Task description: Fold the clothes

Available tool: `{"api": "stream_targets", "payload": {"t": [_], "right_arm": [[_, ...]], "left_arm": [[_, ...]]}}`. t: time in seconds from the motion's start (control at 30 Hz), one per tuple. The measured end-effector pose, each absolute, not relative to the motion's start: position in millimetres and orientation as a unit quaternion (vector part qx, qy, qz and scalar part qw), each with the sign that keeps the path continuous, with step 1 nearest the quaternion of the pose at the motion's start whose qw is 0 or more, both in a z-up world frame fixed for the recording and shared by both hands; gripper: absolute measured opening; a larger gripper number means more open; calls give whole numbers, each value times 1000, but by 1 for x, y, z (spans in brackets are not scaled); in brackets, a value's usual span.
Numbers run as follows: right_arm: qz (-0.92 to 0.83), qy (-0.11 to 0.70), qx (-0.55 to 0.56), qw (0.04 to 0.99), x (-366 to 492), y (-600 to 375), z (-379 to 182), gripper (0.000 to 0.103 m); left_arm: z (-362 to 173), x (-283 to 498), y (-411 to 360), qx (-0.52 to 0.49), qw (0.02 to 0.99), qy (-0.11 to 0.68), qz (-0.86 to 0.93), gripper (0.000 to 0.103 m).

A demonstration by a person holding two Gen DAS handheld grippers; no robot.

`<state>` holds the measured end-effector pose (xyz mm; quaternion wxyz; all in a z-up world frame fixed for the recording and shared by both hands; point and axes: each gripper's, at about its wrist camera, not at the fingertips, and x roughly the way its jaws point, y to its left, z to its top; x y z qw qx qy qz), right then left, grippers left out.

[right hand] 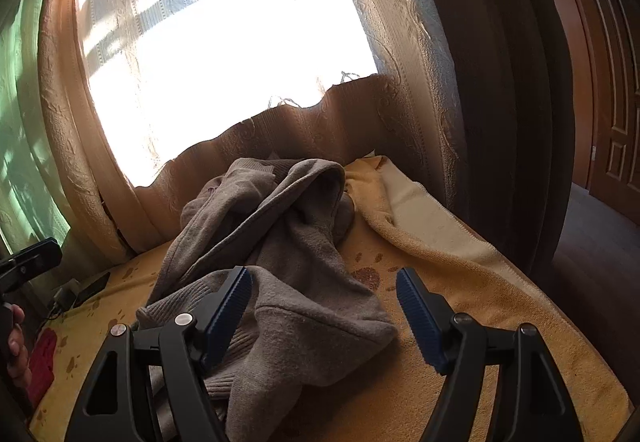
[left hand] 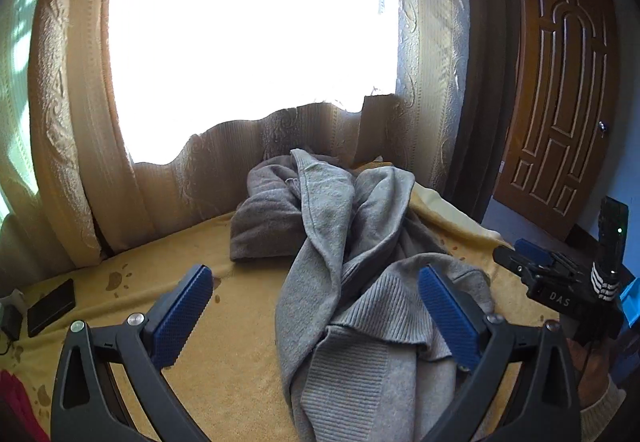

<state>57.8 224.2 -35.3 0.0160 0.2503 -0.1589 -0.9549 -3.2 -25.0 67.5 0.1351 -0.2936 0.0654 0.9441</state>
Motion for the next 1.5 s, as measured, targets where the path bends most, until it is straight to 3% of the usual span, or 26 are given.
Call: {"api": "stream_targets", "payload": {"t": [0.3, 0.33, 0.4, 0.43, 0.47, 0.73, 0.8, 0.87, 0.93, 1.1, 1.2, 1.23, 1.27, 1.37, 1.43, 1.5], "right_arm": [[-946, -192, 261, -11, 59, 252, -52, 77], [-945, -194, 263, -6, 58, 251, -53, 77], [-943, -198, 268, 3, 57, 250, -53, 77], [-942, -201, 270, 8, 57, 250, -54, 77], [-941, -203, 272, 13, 56, 250, -54, 77], [-931, -234, 278, 31, 56, 256, -55, 77], [-930, -236, 278, 33, 57, 256, -54, 77], [-930, -235, 279, 36, 57, 255, -54, 77], [-930, -233, 281, 40, 57, 253, -54, 77], [-930, -231, 284, 43, 57, 251, -55, 77], [-929, -231, 285, 42, 57, 251, -55, 77], [-929, -231, 285, 42, 56, 252, -56, 77], [-929, -231, 285, 42, 56, 252, -56, 77], [-931, -227, 284, 39, 57, 251, -55, 77], [-933, -220, 281, 35, 58, 250, -54, 77], [-936, -214, 276, 31, 59, 250, -53, 77]], "left_arm": [[39, -85, 67, -338, 233, 183, 893, 100], [35, -93, 77, -343, 243, 193, 886, 92], [23, -108, 92, -359, 263, 208, 871, 67], [17, -116, 95, -377, 278, 203, 860, 37], [10, -124, 98, -394, 292, 198, 849, 19], [-3, -154, 107, -411, 316, 163, 839, 19], [3, -156, 113, -403, 319, 167, 841, 36], [9, -155, 120, -379, 301, 193, 854, 71], [10, -156, 125, -363, 285, 217, 860, 80], [-6, -169, 135, -377, 262, 248, 853, 80], [-23, -177, 139, -399, 243, 264, 844, 78], [-24, -178, 135, -405, 243, 249, 846, 69], [-24, -180, 132, -411, 244, 234, 847, 51], [-24, -184, 121, -428, 243, 190, 850, 29], [-24, -186, 114, -439, 243, 160, 850, 19], [-23, -188, 105, -447, 245, 125, 851, 16]]}}
